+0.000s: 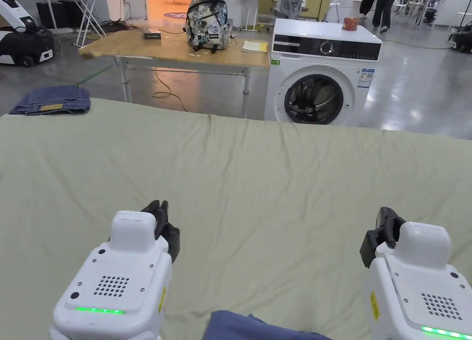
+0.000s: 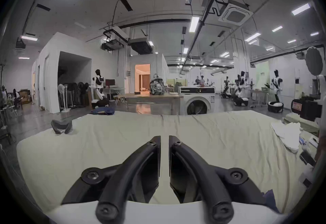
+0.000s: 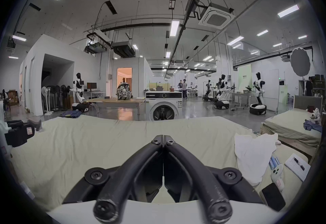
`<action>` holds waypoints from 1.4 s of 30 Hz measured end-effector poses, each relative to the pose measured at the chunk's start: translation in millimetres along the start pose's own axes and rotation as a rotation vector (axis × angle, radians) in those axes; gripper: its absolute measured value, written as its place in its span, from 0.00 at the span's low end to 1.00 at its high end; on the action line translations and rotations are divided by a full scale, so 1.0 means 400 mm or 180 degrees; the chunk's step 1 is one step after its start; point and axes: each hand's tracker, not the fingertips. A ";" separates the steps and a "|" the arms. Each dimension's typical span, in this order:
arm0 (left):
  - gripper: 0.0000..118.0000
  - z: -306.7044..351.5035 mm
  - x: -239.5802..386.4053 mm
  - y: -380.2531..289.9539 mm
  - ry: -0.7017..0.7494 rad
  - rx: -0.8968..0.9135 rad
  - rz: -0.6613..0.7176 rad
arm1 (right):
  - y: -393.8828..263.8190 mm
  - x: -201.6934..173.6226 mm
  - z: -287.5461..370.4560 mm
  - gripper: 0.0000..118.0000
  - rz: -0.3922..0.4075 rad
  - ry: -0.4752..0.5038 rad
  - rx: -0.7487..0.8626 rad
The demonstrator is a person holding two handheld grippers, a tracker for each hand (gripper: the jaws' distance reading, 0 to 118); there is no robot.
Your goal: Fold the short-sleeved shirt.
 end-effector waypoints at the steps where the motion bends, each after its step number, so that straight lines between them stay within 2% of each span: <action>1: 0.03 -0.001 -0.008 0.000 -0.0004 0.0002 0.0013 | 0.004 0.004 0.004 0.00 0.0022 0.0010 -0.0009; 6: 0.03 0.011 -0.049 0.012 -0.0012 -0.0095 0.0101 | -0.028 0.008 0.061 0.00 0.0078 0.0188 -0.0234; 8: 0.00 0.020 -0.066 0.012 0.0062 -0.0103 0.0131 | -0.061 -0.009 0.093 0.00 0.0189 0.0251 -0.0394; 12: 0.00 0.038 -0.102 0.004 0.0100 -0.0129 0.0138 | -0.156 -0.051 0.150 0.00 0.0352 0.0523 -0.0801; 13: 0.00 0.044 -0.107 0.000 0.0160 -0.0126 0.0096 | -0.186 -0.060 0.161 0.00 0.0325 0.0581 -0.0908; 17: 0.00 0.075 -0.131 -0.011 0.0175 -0.0170 0.0067 | -0.283 -0.089 0.170 0.00 0.0343 0.0650 -0.1292; 21: 0.00 0.099 -0.161 -0.038 0.0028 -0.0446 0.0144 | -0.365 -0.104 0.158 0.00 0.0391 0.0642 -0.1689; 25: 0.00 0.111 -0.183 -0.078 -0.0295 -0.0930 0.0352 | -0.428 -0.092 0.131 0.00 0.0288 0.0621 -0.2110; 28: 0.00 0.099 -0.193 -0.111 -0.0655 -0.1372 0.0529 | -0.422 -0.094 0.124 0.00 0.0298 0.0636 -0.2025; 32: 0.00 0.059 -0.198 -0.154 -0.1306 -0.2053 0.0744 | -0.423 -0.083 0.112 0.00 0.0203 0.0666 -0.2095; 36: 0.00 -0.013 -0.236 -0.226 -0.2113 -0.2566 0.1359 | -0.421 -0.082 0.115 0.00 0.0240 0.0708 -0.2084; 37: 0.04 -0.021 -0.218 -0.212 -0.2213 -0.2705 0.1522 | -0.421 -0.081 0.114 0.00 0.0244 0.0714 -0.2083; 38: 0.16 -0.034 -0.220 -0.220 -0.2300 -0.2804 0.1626 | -0.421 -0.080 0.113 0.00 0.0235 0.0719 -0.2086; 40: 0.47 -0.068 -0.228 -0.253 -0.2558 -0.3038 0.1845 | -0.421 -0.074 0.110 0.00 0.0194 0.0734 -0.2098; 41: 0.70 -0.074 -0.225 -0.268 -0.2590 -0.3117 0.1924 | -0.421 -0.072 0.109 0.00 0.0177 0.0740 -0.2101; 42: 0.79 -0.087 -0.223 -0.285 -0.2681 -0.3196 0.2047 | -0.421 -0.070 0.109 0.00 0.0161 0.0745 -0.2102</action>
